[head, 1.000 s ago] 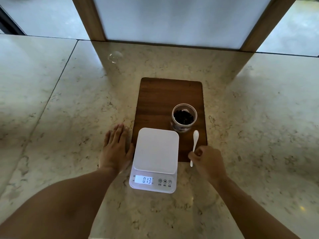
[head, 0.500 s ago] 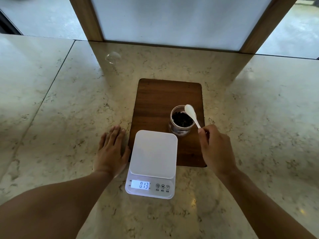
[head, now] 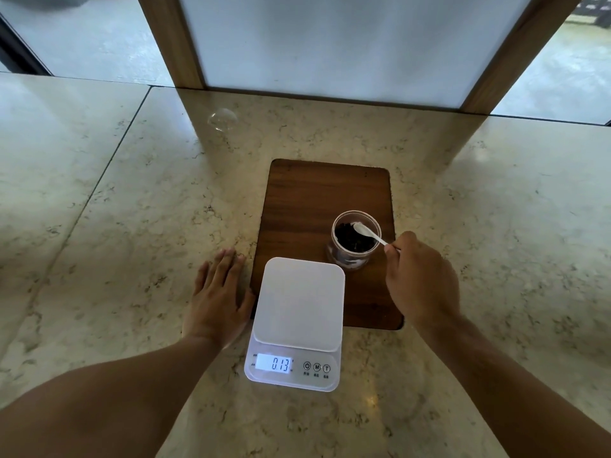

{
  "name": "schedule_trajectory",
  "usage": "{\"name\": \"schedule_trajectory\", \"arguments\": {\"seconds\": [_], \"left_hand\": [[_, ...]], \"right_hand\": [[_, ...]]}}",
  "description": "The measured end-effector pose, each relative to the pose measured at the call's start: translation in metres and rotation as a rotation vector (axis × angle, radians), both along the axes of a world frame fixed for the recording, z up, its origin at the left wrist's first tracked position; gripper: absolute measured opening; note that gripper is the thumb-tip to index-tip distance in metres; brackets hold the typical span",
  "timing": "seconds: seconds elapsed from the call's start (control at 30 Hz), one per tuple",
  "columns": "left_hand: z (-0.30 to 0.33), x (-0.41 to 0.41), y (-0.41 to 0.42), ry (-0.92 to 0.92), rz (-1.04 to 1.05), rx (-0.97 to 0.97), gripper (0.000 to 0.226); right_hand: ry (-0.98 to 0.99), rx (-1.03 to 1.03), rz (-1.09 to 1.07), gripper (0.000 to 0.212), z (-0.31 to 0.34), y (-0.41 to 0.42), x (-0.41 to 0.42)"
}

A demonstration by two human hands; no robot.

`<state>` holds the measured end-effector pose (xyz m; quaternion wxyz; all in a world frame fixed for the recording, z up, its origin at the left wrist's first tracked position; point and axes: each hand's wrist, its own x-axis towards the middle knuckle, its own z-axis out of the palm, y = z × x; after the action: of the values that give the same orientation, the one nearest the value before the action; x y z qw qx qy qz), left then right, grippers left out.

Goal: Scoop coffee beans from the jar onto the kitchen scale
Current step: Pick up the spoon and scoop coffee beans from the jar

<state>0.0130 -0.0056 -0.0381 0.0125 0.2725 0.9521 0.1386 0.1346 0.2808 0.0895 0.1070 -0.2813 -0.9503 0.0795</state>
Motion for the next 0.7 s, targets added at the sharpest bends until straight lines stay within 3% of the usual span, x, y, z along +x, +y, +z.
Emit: {"name": "schedule_trajectory", "arguments": {"seconds": [0.33,0.7], "left_hand": [[0.004,0.001,0.002,-0.013,0.002,0.009,0.066],[0.005,0.002,0.001,-0.034,0.0,-0.031,0.068]], "right_hand": [[-0.115,-0.064,-0.019,0.027,0.006,0.001,-0.023],[-0.16,-0.068,-0.027,0.022,0.01,0.003,-0.034]]}}
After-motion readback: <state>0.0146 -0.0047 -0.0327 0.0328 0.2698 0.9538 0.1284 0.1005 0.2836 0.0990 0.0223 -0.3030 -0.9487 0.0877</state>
